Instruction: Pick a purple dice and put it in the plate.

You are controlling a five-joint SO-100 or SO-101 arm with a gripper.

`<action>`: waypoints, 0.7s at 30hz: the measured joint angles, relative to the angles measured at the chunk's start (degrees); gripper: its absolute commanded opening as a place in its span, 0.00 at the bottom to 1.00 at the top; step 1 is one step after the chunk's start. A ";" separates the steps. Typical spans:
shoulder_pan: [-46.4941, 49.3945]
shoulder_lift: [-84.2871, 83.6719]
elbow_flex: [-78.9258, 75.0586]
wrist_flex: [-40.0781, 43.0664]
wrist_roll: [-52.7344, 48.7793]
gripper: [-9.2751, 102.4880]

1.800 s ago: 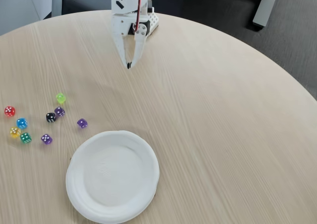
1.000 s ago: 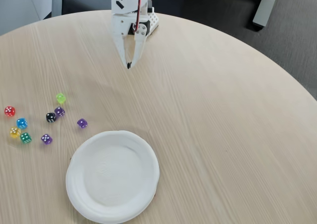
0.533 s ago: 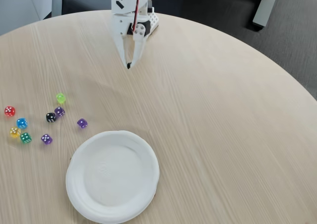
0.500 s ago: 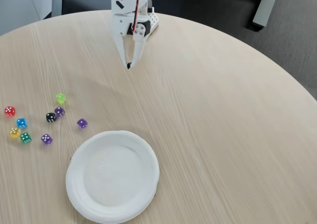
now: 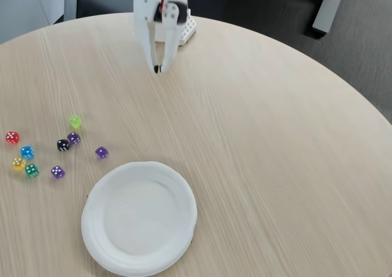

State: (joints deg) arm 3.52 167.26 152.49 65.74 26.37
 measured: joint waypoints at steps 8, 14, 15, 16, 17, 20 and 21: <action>-0.70 -25.66 -18.37 0.00 4.66 0.11; 0.35 -43.24 -33.40 0.00 8.35 0.12; 0.35 -45.70 -36.30 0.00 8.79 0.13; 0.35 -48.34 -39.02 0.09 9.14 0.13; 0.26 -51.06 -42.01 0.09 9.84 0.13; 0.70 -57.92 -50.27 0.26 12.57 0.13; 1.93 -59.77 -52.82 0.26 13.18 0.13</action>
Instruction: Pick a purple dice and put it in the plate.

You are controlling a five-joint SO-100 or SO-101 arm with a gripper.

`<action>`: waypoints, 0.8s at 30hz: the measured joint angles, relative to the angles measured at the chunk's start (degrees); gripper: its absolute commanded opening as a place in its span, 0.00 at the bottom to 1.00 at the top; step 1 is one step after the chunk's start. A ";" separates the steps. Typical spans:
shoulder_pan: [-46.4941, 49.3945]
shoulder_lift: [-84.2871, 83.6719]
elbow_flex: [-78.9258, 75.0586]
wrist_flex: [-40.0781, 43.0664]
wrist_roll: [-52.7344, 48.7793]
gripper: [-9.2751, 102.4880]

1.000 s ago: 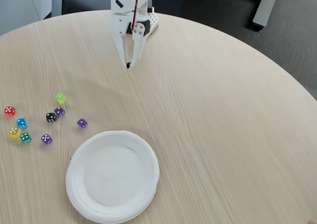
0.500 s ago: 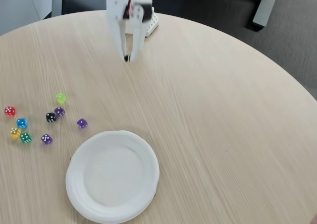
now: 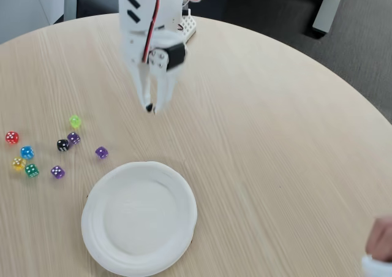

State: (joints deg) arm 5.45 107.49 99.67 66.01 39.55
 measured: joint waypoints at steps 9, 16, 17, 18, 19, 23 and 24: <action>10.28 -10.11 -12.48 0.00 0.26 0.15; 16.70 -17.75 -12.74 0.00 0.97 0.15; 17.05 -19.34 -12.74 0.00 1.23 0.16; 17.67 -21.18 -12.74 0.00 1.32 0.16; 18.37 -22.85 -12.74 0.00 1.58 0.16; 21.09 -28.83 -12.74 0.00 2.99 0.18; 21.27 -29.97 -12.74 0.00 3.52 0.19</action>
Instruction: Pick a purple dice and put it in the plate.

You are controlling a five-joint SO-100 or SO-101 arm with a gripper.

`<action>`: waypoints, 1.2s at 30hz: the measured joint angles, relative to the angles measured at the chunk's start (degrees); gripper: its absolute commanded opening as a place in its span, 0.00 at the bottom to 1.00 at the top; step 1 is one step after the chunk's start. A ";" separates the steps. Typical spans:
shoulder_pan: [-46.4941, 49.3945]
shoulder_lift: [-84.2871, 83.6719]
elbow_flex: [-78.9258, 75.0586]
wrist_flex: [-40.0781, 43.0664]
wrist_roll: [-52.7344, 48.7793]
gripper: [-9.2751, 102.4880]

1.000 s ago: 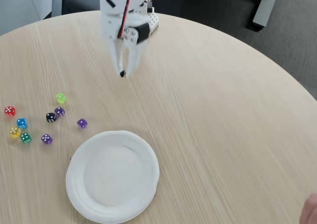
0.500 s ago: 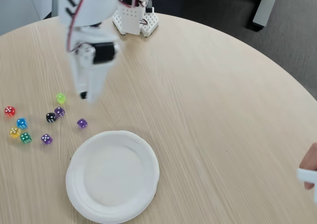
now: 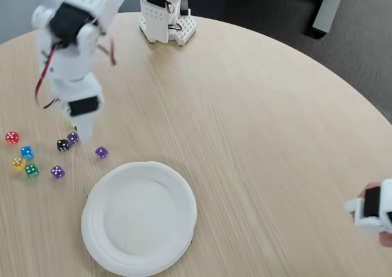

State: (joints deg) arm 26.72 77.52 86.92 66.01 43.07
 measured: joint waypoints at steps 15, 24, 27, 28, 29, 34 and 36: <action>3.43 -5.19 0.00 -0.09 9.93 0.26; 8.61 -5.19 0.00 -0.09 10.20 0.26; 8.26 -5.19 0.00 -0.09 9.23 0.26; 8.09 -5.19 0.00 -0.09 9.05 0.26; 8.00 -5.19 0.00 -0.09 9.05 0.26; 8.44 -5.19 0.00 -0.09 8.26 0.26; 8.35 -5.19 0.00 -0.09 8.17 0.26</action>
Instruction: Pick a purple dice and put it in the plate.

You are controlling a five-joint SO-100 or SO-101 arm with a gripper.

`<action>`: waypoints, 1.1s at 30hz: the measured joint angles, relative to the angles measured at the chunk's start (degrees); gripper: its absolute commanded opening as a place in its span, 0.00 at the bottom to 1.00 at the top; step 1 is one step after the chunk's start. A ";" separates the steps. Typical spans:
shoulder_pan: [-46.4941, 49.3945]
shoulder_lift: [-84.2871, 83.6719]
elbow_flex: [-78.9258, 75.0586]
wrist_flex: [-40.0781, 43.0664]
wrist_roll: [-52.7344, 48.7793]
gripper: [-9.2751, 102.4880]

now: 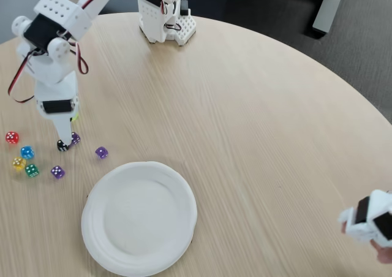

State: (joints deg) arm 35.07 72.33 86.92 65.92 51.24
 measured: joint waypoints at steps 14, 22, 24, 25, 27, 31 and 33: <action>-5.71 0.00 0.00 0.00 1.32 0.26; -5.63 -0.09 0.00 0.00 1.32 0.26; -5.45 -0.53 0.00 0.00 1.14 0.26; -5.01 -1.23 0.00 0.26 1.14 0.26; -4.57 -2.46 0.00 1.67 1.32 0.26; -4.66 -3.60 -0.09 5.19 1.41 0.26; -4.75 -3.69 -0.09 5.80 1.49 0.26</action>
State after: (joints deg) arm 30.32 68.64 86.84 71.72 52.73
